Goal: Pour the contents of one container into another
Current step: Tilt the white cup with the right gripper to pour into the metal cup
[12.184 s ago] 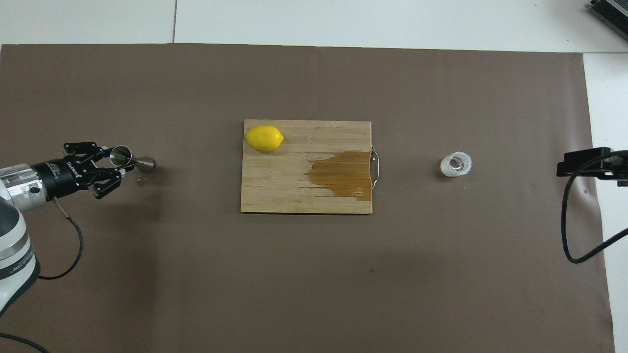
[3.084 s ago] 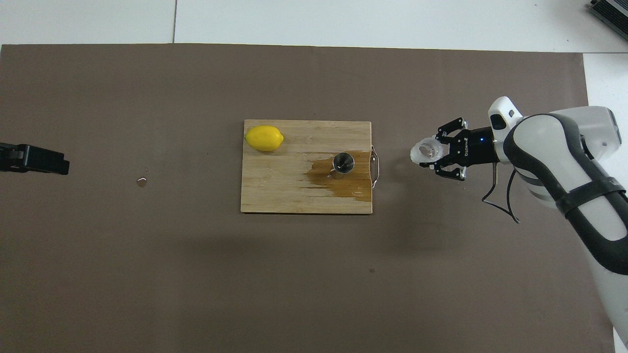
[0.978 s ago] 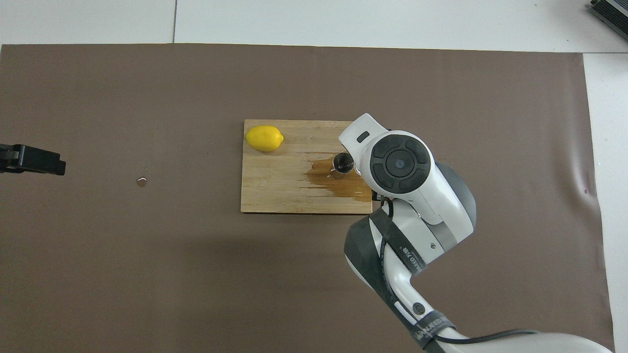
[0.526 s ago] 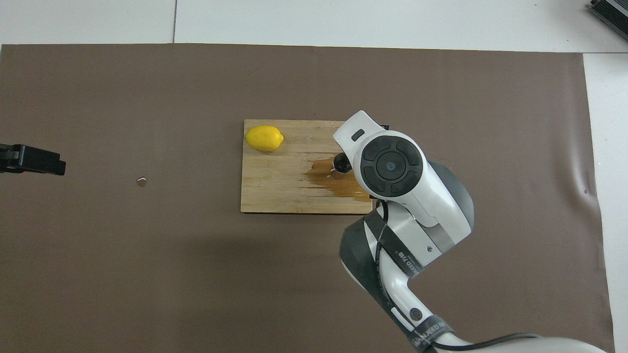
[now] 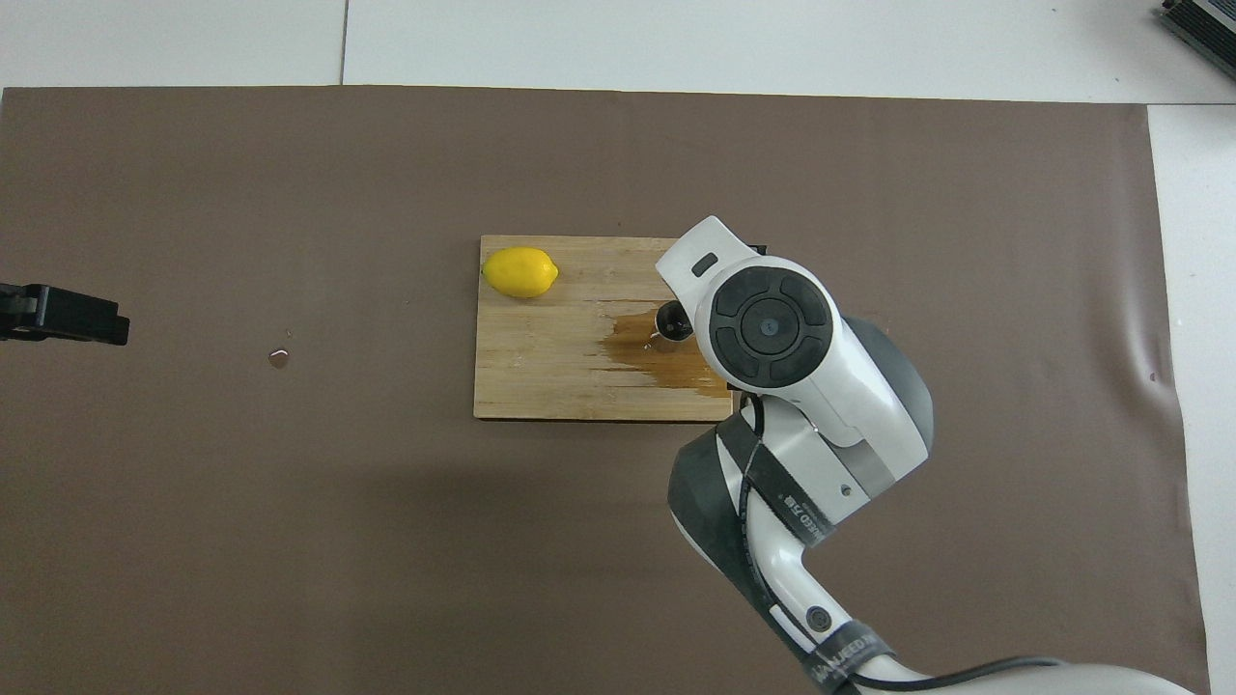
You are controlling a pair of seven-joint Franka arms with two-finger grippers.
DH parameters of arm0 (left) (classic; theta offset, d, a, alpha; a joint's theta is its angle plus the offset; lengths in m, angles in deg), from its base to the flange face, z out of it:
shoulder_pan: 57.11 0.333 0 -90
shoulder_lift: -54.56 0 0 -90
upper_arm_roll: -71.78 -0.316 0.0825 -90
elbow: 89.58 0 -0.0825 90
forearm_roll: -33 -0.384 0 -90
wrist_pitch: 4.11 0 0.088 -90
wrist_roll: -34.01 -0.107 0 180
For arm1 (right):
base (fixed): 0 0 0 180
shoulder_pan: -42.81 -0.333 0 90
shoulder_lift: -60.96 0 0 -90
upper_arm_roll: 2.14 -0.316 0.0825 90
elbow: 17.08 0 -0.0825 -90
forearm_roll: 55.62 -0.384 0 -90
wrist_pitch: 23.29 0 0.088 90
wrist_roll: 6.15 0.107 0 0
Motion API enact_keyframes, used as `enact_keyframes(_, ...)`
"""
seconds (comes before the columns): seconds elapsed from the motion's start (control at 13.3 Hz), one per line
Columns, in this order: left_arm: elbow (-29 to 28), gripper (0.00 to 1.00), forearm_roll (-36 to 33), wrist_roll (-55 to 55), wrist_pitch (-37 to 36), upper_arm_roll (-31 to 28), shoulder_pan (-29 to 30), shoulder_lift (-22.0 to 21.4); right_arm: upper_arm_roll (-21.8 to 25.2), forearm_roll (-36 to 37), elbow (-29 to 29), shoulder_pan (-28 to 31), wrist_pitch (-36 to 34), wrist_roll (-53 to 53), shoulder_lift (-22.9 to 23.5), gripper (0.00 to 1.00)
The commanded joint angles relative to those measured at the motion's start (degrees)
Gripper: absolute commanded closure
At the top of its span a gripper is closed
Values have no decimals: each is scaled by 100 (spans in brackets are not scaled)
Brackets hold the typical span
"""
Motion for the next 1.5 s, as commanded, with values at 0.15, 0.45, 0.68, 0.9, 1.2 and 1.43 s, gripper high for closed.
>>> enact_keyframes(0.15, -128, 0, 54, -34, -37, -52, -35, -136, -16, 291, -56, -81, 182, 353, 91, 51)
enact_keyframes(0.45, -128, 0, 54, -34, -37, -52, -35, -136, -16, 440, -47, -186, 262, 372, 197, 51)
enact_keyframes(0.68, -128, 0, 63, -34, -37, -52, -35, -136, -16, 696, 6, -213, 201, 371, 215, 51)
enact_keyframes(0.9, -128, 0, 54, -34, -37, -52, -35, -136, -16, 801, 15, -248, 166, 371, 198, 51)
enact_keyframes(1.2, -128, 0, 54, -34, -37, -52, -35, -136, -16, 907, 32, -249, 60, 363, 171, 51)
enact_keyframes(1.43, -128, 0, 54, -34, -37, -52, -35, -136, -16, 968, 41, -310, -37, 363, 162, 51)
